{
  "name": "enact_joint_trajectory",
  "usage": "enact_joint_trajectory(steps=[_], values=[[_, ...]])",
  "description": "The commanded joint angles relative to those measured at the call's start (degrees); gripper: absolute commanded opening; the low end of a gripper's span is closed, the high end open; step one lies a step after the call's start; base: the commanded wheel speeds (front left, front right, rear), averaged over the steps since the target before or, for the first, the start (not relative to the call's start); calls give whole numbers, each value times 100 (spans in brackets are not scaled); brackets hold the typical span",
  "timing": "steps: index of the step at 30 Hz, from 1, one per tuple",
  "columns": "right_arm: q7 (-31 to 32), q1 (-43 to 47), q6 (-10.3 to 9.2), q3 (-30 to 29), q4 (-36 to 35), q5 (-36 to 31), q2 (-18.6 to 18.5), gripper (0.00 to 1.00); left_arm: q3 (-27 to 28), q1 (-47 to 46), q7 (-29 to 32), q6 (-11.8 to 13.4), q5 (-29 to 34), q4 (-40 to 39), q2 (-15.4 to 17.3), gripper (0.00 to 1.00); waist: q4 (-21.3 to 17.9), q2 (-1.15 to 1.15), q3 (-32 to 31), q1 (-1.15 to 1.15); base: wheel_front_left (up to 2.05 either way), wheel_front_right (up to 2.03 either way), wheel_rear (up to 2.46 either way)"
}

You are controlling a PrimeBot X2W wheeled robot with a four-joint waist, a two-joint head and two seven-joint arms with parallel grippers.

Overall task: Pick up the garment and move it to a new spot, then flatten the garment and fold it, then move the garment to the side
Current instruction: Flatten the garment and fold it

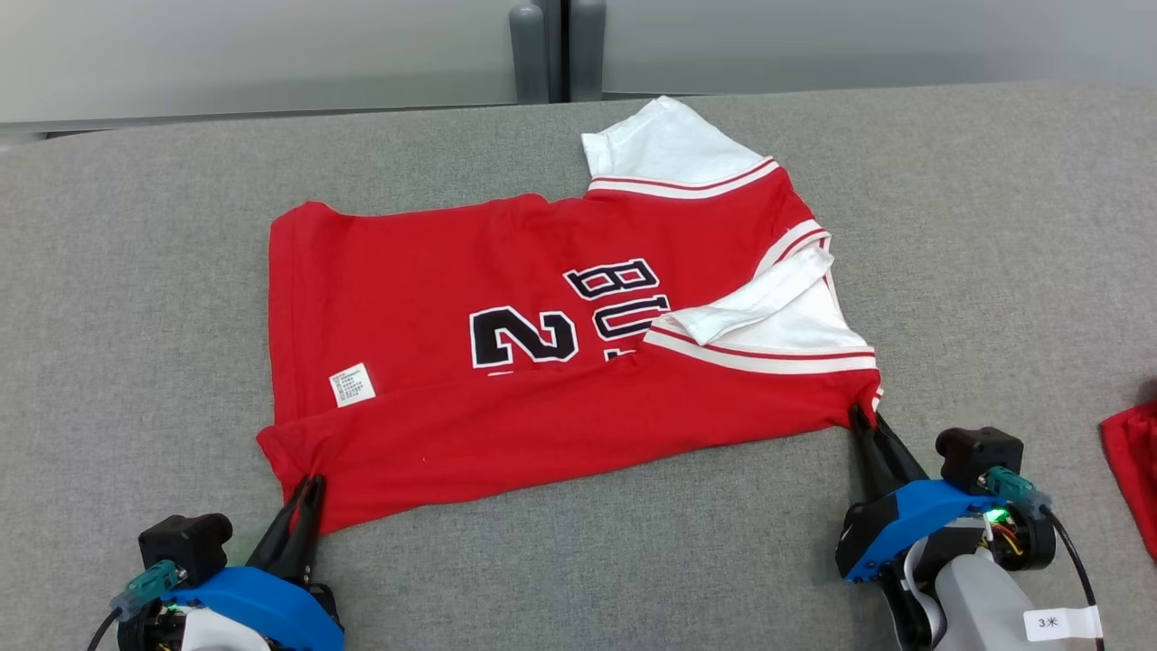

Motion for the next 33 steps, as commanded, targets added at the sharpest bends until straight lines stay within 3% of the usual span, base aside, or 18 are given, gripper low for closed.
enact_joint_trajectory(steps=[1,14,23,24,25,33], values=[[39,-4,2,-24,-76,20,14,0,-40,223,101,-7,-30,40,-41,0,-21,-1,-72,-1,0,0,0],[32,1216,0,-380,-894,214,-2,0,428,549,66,-7,354,223,-394,0,-240,-1,-1101,-1,0,0,0],[32,1881,0,-506,-1073,484,-5,0,525,826,60,0,434,392,-512,0,-252,-1,-1321,-1,0,0,0],[32,1881,0,-528,-1083,503,-6,19,569,802,60,0,490,345,-485,42,-237,-1,-1295,-1,0,0,0],[32,1858,0,-559,-1121,485,-6,100,609,785,60,0,516,296,-470,100,-224,-1,-1259,-1,0,0,0],[32,1303,1,-549,-1522,143,1,100,760,254,60,0,745,-189,-196,100,-172,-1,-775,-1,0,0,0]])
